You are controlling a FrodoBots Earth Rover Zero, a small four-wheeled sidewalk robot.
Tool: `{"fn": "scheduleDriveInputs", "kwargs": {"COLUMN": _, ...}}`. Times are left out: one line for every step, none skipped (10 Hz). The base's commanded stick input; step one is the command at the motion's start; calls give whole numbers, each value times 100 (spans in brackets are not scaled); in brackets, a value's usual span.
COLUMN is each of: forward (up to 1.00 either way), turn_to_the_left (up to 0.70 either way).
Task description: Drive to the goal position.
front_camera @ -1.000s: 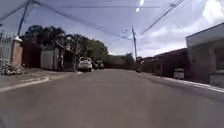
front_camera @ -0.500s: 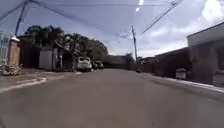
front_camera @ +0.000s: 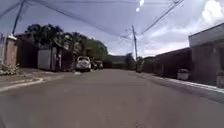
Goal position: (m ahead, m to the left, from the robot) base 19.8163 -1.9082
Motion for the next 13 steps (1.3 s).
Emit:
{"fn": "scheduleDriveInputs", "kwargs": {"forward": 45, "turn_to_the_left": 0}}
{"fn": "scheduleDriveInputs", "kwargs": {"forward": 45, "turn_to_the_left": 0}}
{"fn": "scheduleDriveInputs", "kwargs": {"forward": 45, "turn_to_the_left": 0}}
{"fn": "scheduleDriveInputs", "kwargs": {"forward": 45, "turn_to_the_left": 0}}
{"fn": "scheduleDriveInputs", "kwargs": {"forward": 45, "turn_to_the_left": 0}}
{"fn": "scheduleDriveInputs", "kwargs": {"forward": 45, "turn_to_the_left": 0}}
{"fn": "scheduleDriveInputs", "kwargs": {"forward": 45, "turn_to_the_left": 0}}
{"fn": "scheduleDriveInputs", "kwargs": {"forward": 45, "turn_to_the_left": 0}}
{"fn": "scheduleDriveInputs", "kwargs": {"forward": 45, "turn_to_the_left": 0}}
{"fn": "scheduleDriveInputs", "kwargs": {"forward": 45, "turn_to_the_left": 0}}
{"fn": "scheduleDriveInputs", "kwargs": {"forward": 45, "turn_to_the_left": 0}}
{"fn": "scheduleDriveInputs", "kwargs": {"forward": 45, "turn_to_the_left": 0}}
{"fn": "scheduleDriveInputs", "kwargs": {"forward": 45, "turn_to_the_left": 0}}
